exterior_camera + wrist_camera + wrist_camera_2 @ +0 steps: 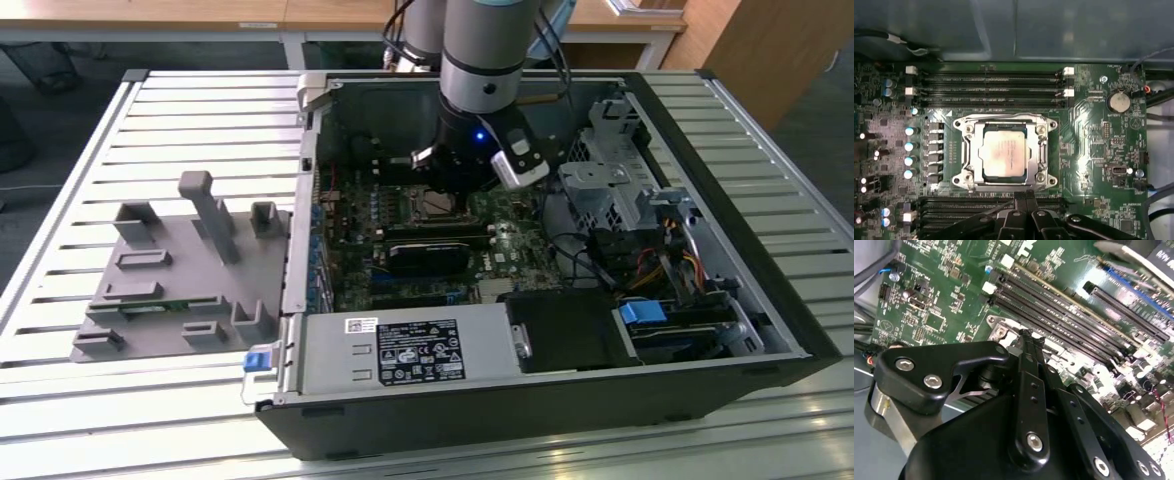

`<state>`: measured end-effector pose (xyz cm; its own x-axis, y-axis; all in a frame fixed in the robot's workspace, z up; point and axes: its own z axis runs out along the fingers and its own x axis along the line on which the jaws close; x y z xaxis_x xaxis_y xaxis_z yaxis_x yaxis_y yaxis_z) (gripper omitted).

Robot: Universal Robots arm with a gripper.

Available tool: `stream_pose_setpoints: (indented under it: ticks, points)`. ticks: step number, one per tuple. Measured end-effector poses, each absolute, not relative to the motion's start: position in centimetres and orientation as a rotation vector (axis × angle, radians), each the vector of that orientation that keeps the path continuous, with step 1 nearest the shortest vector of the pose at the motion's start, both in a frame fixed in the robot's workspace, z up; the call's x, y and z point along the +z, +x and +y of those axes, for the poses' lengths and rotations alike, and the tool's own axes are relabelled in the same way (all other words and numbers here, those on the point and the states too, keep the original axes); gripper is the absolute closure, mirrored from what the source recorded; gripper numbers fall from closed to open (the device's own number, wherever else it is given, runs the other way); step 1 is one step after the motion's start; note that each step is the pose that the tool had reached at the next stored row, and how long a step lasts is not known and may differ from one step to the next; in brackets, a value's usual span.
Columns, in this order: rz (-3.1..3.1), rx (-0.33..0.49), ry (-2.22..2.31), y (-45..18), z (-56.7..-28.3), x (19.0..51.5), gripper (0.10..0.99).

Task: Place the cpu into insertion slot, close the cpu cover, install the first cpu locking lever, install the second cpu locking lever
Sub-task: 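Install the second cpu locking lever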

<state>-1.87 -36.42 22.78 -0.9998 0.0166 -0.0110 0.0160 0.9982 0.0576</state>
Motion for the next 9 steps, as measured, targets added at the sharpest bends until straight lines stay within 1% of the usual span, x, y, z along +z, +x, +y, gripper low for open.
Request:
stream_pose_setpoints:
  ticks: [5, 9]
  points:
    - [3.129, 0.096, 0.025, -2.95, -36.64, 22.75, 0.969]
    - [3.125, 0.184, 0.026, -2.99, -37.15, 22.75, 0.969]
